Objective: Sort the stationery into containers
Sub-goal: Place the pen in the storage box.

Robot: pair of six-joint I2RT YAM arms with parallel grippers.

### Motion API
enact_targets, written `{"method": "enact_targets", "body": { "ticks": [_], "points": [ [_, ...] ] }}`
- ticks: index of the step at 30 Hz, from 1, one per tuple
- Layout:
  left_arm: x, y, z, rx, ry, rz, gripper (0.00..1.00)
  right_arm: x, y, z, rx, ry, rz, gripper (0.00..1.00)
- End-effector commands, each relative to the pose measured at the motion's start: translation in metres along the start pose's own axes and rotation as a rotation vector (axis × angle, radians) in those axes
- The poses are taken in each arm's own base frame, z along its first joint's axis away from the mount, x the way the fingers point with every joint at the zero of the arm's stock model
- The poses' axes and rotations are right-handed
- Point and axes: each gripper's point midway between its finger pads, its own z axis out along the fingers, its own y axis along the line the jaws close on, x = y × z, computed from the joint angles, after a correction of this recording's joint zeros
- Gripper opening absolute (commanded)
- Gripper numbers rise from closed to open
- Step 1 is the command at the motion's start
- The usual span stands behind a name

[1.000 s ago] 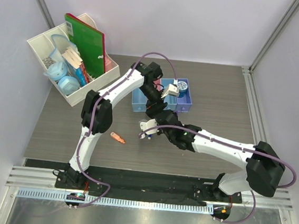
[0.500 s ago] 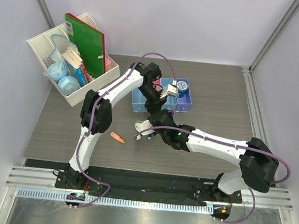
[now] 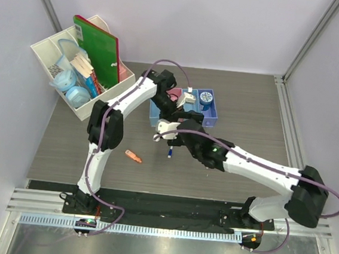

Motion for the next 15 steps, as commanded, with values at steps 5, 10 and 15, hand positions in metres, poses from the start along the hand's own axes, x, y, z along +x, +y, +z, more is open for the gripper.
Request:
{"method": "enact_targets", "body": {
  "ticks": [5,10,15],
  "points": [
    [-0.041,0.062,-0.046,-0.381,-0.319,-0.323,0.00,0.027,-0.056,-0.032,0.132,-0.124,0.479,0.88],
    [-0.054,0.109,-0.067,-0.664,-0.449,-0.476,0.00,0.071,-0.004,-0.022,0.062,-0.010,0.472,0.88],
    [-0.062,0.134,-0.079,-0.851,-0.508,-0.540,0.00,0.096,0.047,-0.019,-0.040,0.061,0.425,0.88]
  ]
}}
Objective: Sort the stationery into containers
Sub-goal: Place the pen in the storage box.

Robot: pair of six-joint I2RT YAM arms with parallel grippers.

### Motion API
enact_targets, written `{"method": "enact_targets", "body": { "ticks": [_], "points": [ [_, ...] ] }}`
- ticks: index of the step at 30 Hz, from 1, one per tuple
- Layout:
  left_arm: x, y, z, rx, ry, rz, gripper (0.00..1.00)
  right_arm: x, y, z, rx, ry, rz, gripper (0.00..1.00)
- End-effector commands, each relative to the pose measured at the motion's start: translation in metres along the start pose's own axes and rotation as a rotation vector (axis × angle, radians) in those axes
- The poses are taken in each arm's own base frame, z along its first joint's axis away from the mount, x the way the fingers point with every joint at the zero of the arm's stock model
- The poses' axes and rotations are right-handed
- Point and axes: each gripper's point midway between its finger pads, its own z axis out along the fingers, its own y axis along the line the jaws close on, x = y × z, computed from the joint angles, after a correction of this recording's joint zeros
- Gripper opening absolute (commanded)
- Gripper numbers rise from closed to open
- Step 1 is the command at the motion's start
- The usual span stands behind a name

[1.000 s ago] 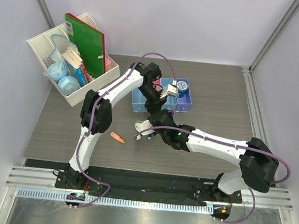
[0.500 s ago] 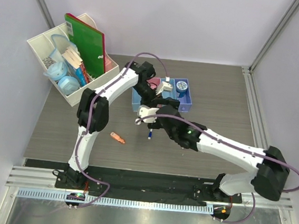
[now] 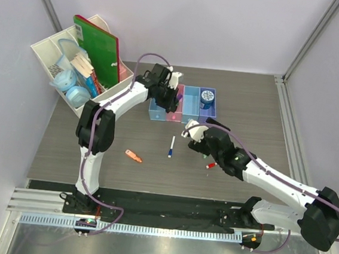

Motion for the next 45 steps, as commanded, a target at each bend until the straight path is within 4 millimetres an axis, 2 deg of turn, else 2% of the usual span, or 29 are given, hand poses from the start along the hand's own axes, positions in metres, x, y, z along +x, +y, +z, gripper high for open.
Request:
{"method": "enact_targets", "body": {
  "ticks": [1,2,5,9,12,13,18,26,27,28,31,33,34,37,39,40,42,43,45],
  "points": [
    [-0.070,0.016,-0.015,-0.217,-0.259,-0.082,0.00,0.021,0.026,0.000,-0.079,0.032,-0.004,0.88],
    [-0.071,0.017,-0.012,-0.223,-0.263,-0.097,0.00,0.030,0.034,0.001,-0.103,0.053,-0.023,0.88],
    [-0.077,0.014,-0.013,-0.214,-0.273,-0.108,0.00,0.041,0.041,0.002,-0.114,0.081,-0.034,0.88],
    [-0.085,0.025,-0.017,-0.273,-0.331,-0.116,0.00,0.043,0.042,0.000,-0.115,0.079,-0.036,0.87],
    [-0.086,0.032,-0.009,-0.301,-0.326,-0.131,0.00,0.044,0.042,0.000,-0.115,0.081,-0.034,0.87],
    [-0.080,0.036,0.001,-0.304,-0.304,-0.137,0.00,0.045,0.043,0.000,-0.116,0.082,-0.036,0.87],
    [-0.072,0.044,0.020,-0.342,-0.262,-0.144,0.00,0.058,0.042,-0.003,-0.097,0.111,-0.080,0.87],
    [-0.067,0.044,0.033,-0.335,-0.240,-0.139,0.00,0.066,0.040,-0.011,-0.083,0.111,-0.086,0.87],
    [-0.068,0.043,0.034,-0.332,-0.241,-0.137,0.03,0.069,0.041,-0.011,-0.087,0.115,-0.094,0.87],
    [-0.066,0.043,0.034,-0.329,-0.232,-0.138,0.14,0.071,0.043,-0.011,-0.088,0.119,-0.096,0.87],
    [-0.065,0.041,0.033,-0.320,-0.229,-0.139,0.27,0.070,0.043,-0.005,-0.071,0.118,-0.071,0.87],
    [-0.067,0.035,0.030,-0.292,-0.231,-0.134,0.35,0.065,0.040,0.002,-0.040,0.101,-0.038,0.87],
    [-0.067,0.034,0.028,-0.290,-0.230,-0.132,0.44,0.062,0.038,0.005,-0.022,0.096,-0.006,0.88],
    [-0.072,0.028,0.019,-0.276,-0.244,-0.120,0.57,0.052,0.031,0.019,0.028,0.091,0.088,0.88],
    [-0.073,0.024,0.012,-0.266,-0.248,-0.102,0.59,0.052,0.034,0.029,0.033,0.115,0.126,0.88],
    [-0.075,0.019,0.003,-0.256,-0.255,-0.089,0.61,0.045,0.031,0.033,0.046,0.109,0.174,0.87],
    [-0.074,0.012,-0.008,-0.235,-0.243,-0.041,0.62,0.048,0.033,0.041,0.067,0.149,0.199,0.87],
    [-0.076,0.006,-0.021,-0.226,-0.252,-0.017,0.63,0.041,0.026,0.044,0.089,0.146,0.231,0.87],
    [-0.066,-0.001,-0.032,-0.197,-0.214,0.072,0.66,0.043,0.024,0.049,0.116,0.175,0.306,0.87]
  ]
}}
